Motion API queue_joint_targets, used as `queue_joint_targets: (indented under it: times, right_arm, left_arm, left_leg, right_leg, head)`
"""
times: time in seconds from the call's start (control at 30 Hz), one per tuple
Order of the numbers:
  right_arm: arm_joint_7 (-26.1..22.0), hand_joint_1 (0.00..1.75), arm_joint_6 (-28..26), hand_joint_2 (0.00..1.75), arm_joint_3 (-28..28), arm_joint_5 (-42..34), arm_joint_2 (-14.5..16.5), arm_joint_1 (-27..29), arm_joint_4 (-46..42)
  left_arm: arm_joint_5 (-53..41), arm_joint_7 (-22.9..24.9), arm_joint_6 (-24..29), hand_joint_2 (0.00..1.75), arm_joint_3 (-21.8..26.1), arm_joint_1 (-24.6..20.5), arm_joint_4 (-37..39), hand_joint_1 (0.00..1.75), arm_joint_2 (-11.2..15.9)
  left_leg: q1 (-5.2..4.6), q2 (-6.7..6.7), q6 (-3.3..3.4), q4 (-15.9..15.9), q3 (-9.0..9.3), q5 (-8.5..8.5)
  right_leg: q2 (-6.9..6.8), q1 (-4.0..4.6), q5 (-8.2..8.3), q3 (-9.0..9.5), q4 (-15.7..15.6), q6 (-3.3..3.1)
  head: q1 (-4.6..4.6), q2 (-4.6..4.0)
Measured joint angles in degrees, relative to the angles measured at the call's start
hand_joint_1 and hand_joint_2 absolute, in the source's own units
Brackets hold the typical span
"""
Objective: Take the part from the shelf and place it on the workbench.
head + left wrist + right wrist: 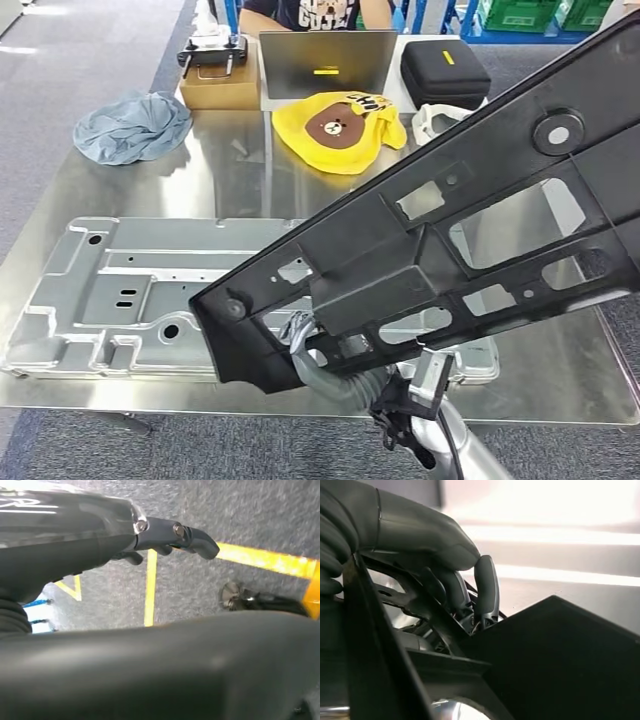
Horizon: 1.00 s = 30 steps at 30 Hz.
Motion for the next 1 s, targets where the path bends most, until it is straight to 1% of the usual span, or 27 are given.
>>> queue_joint_targets:
  times: [0.1,0.17,0.33,0.4,0.5,0.6,0.73,1.0]
  right_arm:
    - [1.8,1.75,-5.3,1.75,-0.5,6.8,-0.1,-1.6,-0.1]
    - [2.8,1.75,-7.8,1.75,-0.4,10.3,-0.1,-3.1,0.2]
    - [4.0,1.75,-10.8,1.75,-0.1,14.2,-0.1,-5.7,1.1]
    - [6.1,1.75,-14.5,1.75,0.4,19.1,0.0,-6.7,1.6]
    - [10.6,1.75,-20.6,1.75,1.5,28.9,0.3,-9.1,2.8]
    - [15.3,1.75,-24.2,1.75,2.9,37.9,0.7,-12.1,4.6]
    - [21.0,1.75,-26.1,1.75,5.2,48.8,1.5,-16.1,8.3]
    - [25.2,1.75,-23.0,1.75,10.2,56.8,4.2,-26.0,17.6]
  left_arm:
    - [-0.8,1.2,0.2,1.75,0.0,-0.1,0.0,0.0,0.0]
    - [-1.4,1.7,0.2,1.75,-0.1,-0.2,0.0,0.0,0.0]
    - [-1.8,1.9,0.2,1.75,-0.1,-0.2,0.0,0.0,0.0]
    - [-2.2,2.0,0.1,1.75,-0.1,-0.2,0.0,0.0,0.0]
    - [-2.8,2.1,-0.1,1.75,-0.1,-0.3,0.0,0.0,0.0]
    - [-3.3,2.2,-0.5,1.75,-0.2,-0.3,0.0,0.0,-0.1]
    - [-4.3,2.2,-0.8,1.75,-0.2,-0.4,0.0,0.0,-0.3]
    - [-6.0,2.2,-1.6,1.75,-0.8,-0.7,0.0,0.0,-0.4]
  left_leg:
    - [-0.02,0.01,0.2,0.0,0.02,-0.13]
    - [-0.05,0.01,0.25,0.0,0.02,-0.15]
    - [-0.05,-0.01,0.3,0.0,0.08,-0.18]
    - [-0.03,0.0,0.3,0.0,0.12,-0.18]
    - [0.05,0.0,0.3,0.0,0.23,-0.17]
    - [0.11,0.0,0.3,-0.1,0.32,-0.15]
    - [0.19,0.0,0.29,-0.1,0.34,-0.14]
    - [0.25,0.0,0.28,-0.1,0.33,-0.13]
  right_leg:
    - [0.01,0.0,0.04,0.18,-0.3,0.07]
    - [0.0,-0.01,0.09,0.21,-0.4,0.17]
    - [-0.07,0.0,0.13,0.26,-0.5,0.31]
    - [-0.07,0.01,0.14,0.28,-0.5,0.33]
    - [-0.05,0.05,0.14,0.32,-0.5,0.34]
    - [-0.06,0.1,0.14,0.38,-0.5,0.33]
    - [-0.06,0.19,0.13,0.4,-0.5,0.33]
    - [-0.06,0.24,0.13,0.4,-0.5,0.33]
  head:
    - [0.0,-0.01]
    - [0.0,-0.01]
    - [0.0,-0.01]
    - [0.0,-0.01]
    - [0.0,-0.01]
    - [0.0,-0.01]
    - [0.0,-0.01]
    - [0.0,-0.01]
